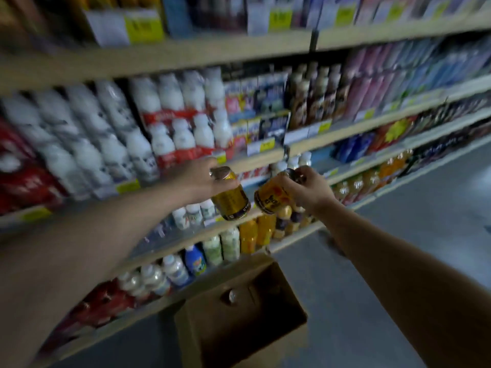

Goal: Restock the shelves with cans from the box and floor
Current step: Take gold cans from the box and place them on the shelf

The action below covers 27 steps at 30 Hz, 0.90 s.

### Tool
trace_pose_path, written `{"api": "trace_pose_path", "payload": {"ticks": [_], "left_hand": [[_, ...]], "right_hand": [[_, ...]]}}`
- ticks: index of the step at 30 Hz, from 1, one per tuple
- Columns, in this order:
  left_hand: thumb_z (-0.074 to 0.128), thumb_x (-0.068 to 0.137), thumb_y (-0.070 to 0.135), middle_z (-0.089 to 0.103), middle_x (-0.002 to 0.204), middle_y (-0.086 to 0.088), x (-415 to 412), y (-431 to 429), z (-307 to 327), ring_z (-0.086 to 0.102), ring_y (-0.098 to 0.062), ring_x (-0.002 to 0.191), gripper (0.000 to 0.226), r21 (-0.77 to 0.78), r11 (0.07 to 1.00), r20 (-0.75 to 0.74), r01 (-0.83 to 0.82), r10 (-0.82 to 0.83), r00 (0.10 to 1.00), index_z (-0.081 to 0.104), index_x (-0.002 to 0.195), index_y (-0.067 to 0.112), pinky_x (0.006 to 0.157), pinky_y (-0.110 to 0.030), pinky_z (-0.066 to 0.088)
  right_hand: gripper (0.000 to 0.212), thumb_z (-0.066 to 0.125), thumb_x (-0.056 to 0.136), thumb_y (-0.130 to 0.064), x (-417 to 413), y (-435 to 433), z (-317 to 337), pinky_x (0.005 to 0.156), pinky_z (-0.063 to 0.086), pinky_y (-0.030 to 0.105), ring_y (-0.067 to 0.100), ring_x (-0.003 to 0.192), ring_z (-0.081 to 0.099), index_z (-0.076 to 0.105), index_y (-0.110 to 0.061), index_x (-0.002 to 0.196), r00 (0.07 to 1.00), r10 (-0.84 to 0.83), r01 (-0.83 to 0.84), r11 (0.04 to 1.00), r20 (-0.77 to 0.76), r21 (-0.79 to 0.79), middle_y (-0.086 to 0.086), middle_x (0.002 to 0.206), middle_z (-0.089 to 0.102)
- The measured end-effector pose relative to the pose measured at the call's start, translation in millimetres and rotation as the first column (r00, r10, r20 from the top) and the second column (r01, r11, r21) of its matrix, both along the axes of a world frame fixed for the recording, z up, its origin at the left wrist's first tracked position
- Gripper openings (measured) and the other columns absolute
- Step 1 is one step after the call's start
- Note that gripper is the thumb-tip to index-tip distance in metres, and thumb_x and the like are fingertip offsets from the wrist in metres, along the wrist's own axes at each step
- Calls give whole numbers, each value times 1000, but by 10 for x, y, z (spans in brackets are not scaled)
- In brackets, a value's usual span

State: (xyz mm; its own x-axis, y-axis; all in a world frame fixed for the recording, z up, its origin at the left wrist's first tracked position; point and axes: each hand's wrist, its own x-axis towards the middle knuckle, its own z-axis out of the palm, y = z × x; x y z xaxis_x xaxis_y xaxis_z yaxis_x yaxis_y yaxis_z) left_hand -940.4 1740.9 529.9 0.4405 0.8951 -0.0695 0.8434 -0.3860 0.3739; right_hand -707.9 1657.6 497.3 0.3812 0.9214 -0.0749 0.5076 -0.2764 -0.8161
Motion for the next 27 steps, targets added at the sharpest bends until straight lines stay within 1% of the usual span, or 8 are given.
{"api": "trace_pose_path", "payload": {"ticks": [3, 7, 11, 14, 18, 20, 23, 27], "left_hand": [[41, 68, 84, 55, 78, 7, -79, 10, 707, 54, -17, 72, 54, 154, 988, -41, -28, 34, 999, 47, 80, 31, 53, -27, 33], [35, 69, 85, 60, 97, 2, -138, 16, 1358, 56, -19, 80, 67, 233, 972, -29, -21, 28, 999, 52, 103, 30, 56, -28, 37], [37, 65, 87, 60, 101, 4, -183, 43, 1869, 60, -16, 80, 76, 250, 965, 113, -76, 49, 992, 52, 112, 29, 58, -28, 46], [49, 71, 78, 59, 104, 5, -194, 149, 2168, 58, -13, 87, 61, 190, 978, 263, -85, 33, 964, 53, 105, 28, 70, -32, 48], [58, 81, 57, 53, 110, 0, -177, 343, 2526, 53, -15, 95, 46, 139, 980, 380, -144, 82, 922, 52, 115, 27, 71, -29, 43], [62, 82, 49, 51, 110, -1, -158, 418, 2679, 53, -18, 98, 47, 133, 979, 383, -157, 95, 919, 50, 122, 28, 70, -28, 46], [70, 78, 42, 52, 114, 0, -108, 515, 2842, 53, -18, 103, 50, 200, 963, 359, -179, 98, 928, 51, 123, 33, 82, -32, 49], [74, 76, 36, 53, 120, 2, -49, 652, 2986, 54, -18, 105, 54, 232, 948, 358, -220, 127, 925, 50, 125, 34, 86, -34, 50]], "right_hand": [[59, 57, 62, -68, -31, 46, 664, 71, 57, 41, 27, 82, 64, 51, -23, 100, 996, 11, -20, 994, 89, 104, 1, 87, 60], [52, 65, 69, -62, -76, 139, 1341, 62, 52, 32, 21, 76, 62, 54, -24, 104, 986, 20, -54, 977, 165, 208, 0, 89, 63], [57, 59, 63, -66, -109, 320, 1881, 71, 51, 34, 22, 82, 60, 57, -25, 102, 960, 0, -94, 943, 281, 320, -2, 89, 63], [52, 63, 69, -63, -102, 493, 2193, 71, 55, 38, 23, 83, 63, 54, -27, 105, 964, 48, -150, 909, 260, 388, -2, 93, 63], [51, 65, 80, -50, -30, 777, 2489, 69, 44, 29, 22, 89, 59, 52, -20, 119, 947, 104, -241, 857, 305, 455, -1, 97, 59], [51, 65, 81, -48, 20, 919, 2596, 66, 43, 27, 20, 90, 58, 52, -19, 121, 941, 139, -282, 826, 309, 488, -2, 99, 59], [48, 65, 80, -49, 101, 1130, 2704, 58, 40, 23, 17, 86, 58, 52, -21, 117, 927, 190, -342, 779, 322, 525, -7, 94, 59], [39, 65, 79, -49, 147, 1361, 2803, 66, 46, 29, 15, 84, 58, 53, -27, 108, 919, 232, -381, 736, 319, 560, -18, 85, 56]]}}
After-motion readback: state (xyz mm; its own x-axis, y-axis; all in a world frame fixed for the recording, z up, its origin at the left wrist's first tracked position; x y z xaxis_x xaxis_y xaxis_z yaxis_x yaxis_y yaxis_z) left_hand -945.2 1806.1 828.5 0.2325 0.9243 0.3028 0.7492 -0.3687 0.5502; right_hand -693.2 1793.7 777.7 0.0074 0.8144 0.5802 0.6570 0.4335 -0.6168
